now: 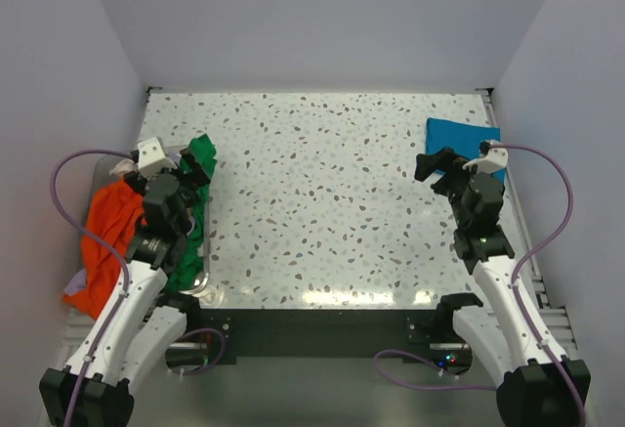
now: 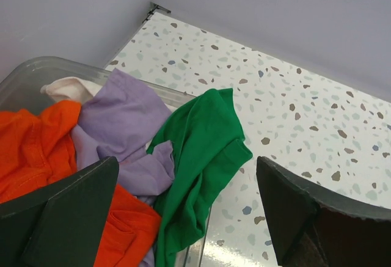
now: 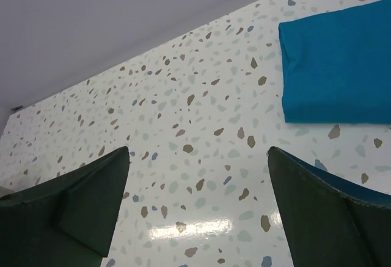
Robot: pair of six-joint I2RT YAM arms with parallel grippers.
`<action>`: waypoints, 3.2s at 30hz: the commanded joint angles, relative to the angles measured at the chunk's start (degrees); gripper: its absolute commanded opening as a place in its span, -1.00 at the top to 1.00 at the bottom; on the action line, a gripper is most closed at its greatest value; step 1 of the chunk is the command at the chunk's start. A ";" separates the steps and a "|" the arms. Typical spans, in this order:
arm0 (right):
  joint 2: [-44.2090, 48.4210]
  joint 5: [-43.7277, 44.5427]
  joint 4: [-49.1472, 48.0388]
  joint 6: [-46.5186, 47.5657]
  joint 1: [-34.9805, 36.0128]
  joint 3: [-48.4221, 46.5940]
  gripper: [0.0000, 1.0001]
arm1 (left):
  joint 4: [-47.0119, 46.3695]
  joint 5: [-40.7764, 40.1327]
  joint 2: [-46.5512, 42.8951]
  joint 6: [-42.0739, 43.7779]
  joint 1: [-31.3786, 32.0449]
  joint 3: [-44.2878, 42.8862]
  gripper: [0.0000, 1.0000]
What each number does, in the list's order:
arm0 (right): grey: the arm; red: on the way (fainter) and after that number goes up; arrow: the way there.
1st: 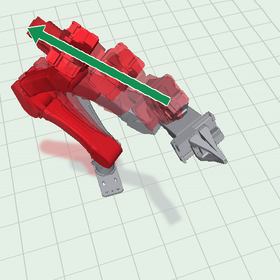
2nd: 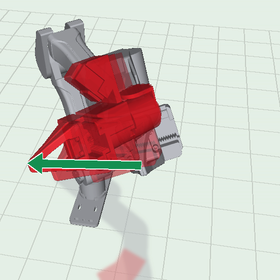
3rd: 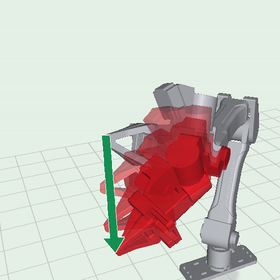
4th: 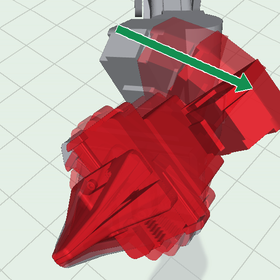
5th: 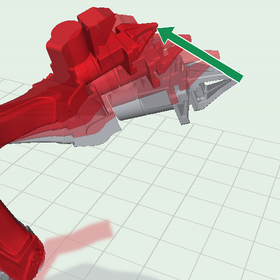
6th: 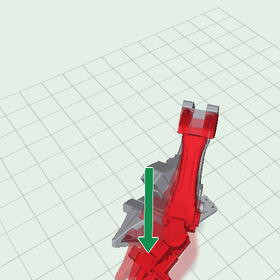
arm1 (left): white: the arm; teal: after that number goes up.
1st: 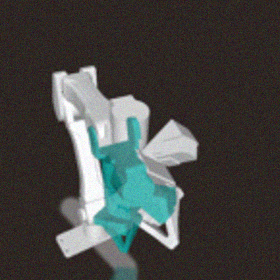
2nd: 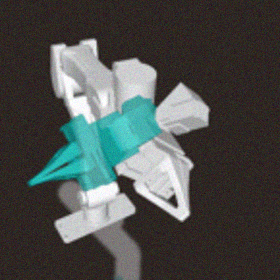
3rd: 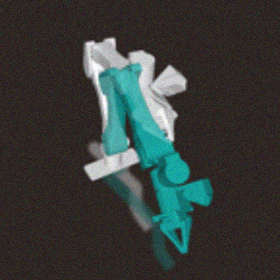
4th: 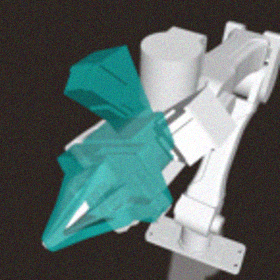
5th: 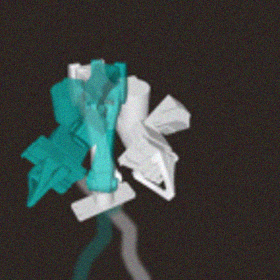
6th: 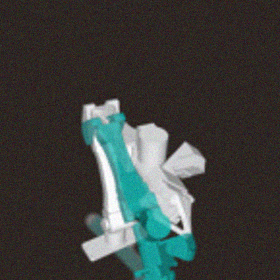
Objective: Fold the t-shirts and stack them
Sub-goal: Grab the tshirt from the pile
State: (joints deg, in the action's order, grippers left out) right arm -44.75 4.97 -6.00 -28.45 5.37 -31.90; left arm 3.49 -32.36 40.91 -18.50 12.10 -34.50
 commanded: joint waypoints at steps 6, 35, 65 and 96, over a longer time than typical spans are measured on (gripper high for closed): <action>-1.65 0.48 -0.59 0.15 0.00 -1.32 -0.98 | -2.34 -1.48 4.00 1.70 0.12 -1.71 -1.00; -4.99 -1.37 -0.94 -2.14 0.17 -1.76 -0.97 | 0.12 4.49 31.16 4.53 -20.62 -5.05 -0.72; -6.05 -2.07 0.29 -1.79 0.08 -3.17 -0.98 | 1.61 5.37 12.78 0.75 -19.31 -2.77 0.44; -10.35 -8.05 -1.29 -2.40 0.17 -2.20 -0.97 | 8.46 0.46 6.29 -11.11 -12.54 7.87 -0.22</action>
State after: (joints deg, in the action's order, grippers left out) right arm -54.89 -1.45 -5.54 -30.50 5.37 -32.77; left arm 9.93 -27.64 48.47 -27.49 -1.43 -26.35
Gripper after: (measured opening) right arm 0.986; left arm 0.609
